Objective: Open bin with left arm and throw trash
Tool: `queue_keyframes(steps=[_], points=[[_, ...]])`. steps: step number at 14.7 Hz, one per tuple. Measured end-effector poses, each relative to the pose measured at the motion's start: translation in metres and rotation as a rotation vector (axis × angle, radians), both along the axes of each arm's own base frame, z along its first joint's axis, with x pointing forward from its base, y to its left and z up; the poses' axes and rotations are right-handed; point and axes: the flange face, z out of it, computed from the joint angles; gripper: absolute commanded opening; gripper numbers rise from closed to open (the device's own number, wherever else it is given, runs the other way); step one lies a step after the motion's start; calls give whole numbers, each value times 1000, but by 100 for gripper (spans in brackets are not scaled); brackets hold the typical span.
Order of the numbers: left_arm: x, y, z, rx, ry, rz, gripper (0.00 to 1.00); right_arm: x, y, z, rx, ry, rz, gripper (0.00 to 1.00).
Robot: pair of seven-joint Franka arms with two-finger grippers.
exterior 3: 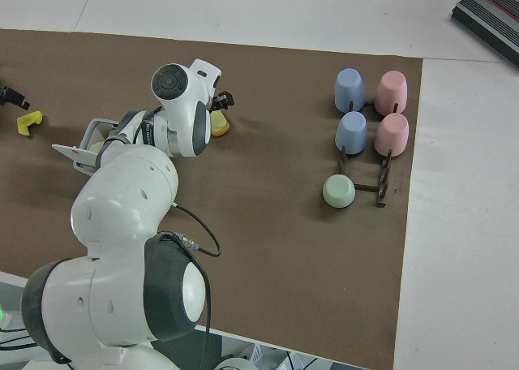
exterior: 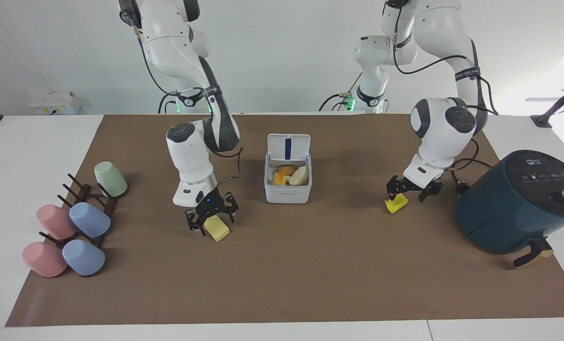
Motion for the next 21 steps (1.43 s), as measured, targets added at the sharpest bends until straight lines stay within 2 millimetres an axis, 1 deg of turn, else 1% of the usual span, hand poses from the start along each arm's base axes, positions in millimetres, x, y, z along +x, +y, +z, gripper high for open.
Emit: queue_keyframes(steps=[1, 2, 3, 4, 6, 7, 9, 10, 11, 12, 13, 14, 16, 18, 20, 21], points=[[-4, -3, -13, 0, -3, -1, 100, 1, -4, -4, -6, 2, 6, 100], [-9, -6, -27, -1, -9, 0, 84, 1, -5, -5, -7, 4, 7, 100], [-15, -8, -39, -1, -10, 2, 29, 1, -5, -6, -7, 5, 8, 100], [-21, -9, -48, -1, -6, 10, 0, 0, -4, -6, -7, 6, 9, 100], [-24, -10, -51, -4, 0, 68, 0, -1, -4, -8, 4, 23, -13, 100], [-24, -11, -49, -7, -4, 92, 0, -3, -3, -10, 13, 47, -40, 100], [-24, -13, -35, -10, -9, 107, 0, -7, -2, -15, 20, 94, -72, 100], [-25, -15, -24, -11, -5, 105, 0, -9, -2, -17, 20, 109, -78, 93], [-26, -20, -9, -11, -2, 103, 0, -11, -3, -20, 19, 118, -80, 73], [-27, -28, 7, -14, 0, 108, 0, -12, -3, -21, 18, 122, -80, 46], [-28, -41, 24, -17, 3, 123, 0, -13, -3, -22, 17, 128, -79, 18], [-30, -59, 40, -22, 2, 141, 0, -14, -2, -22, 16, 136, -77, 0], [-36, -108, 64, -38, -6, 174, 0, -14, -2, -17, 15, 149, -75, 0], [-50, -162, 79, -67, -18, 188, 0, -13, 0, -9, 10, 191, -68, 0], [-67, -210, 88, -127, -3, 186, 0, -6, 3, 8, 7, 239, -59, 0], [-75, -231, 91, -160, 6, 172, 0, -2, 2, 22, 8, 270, -64, 0]])
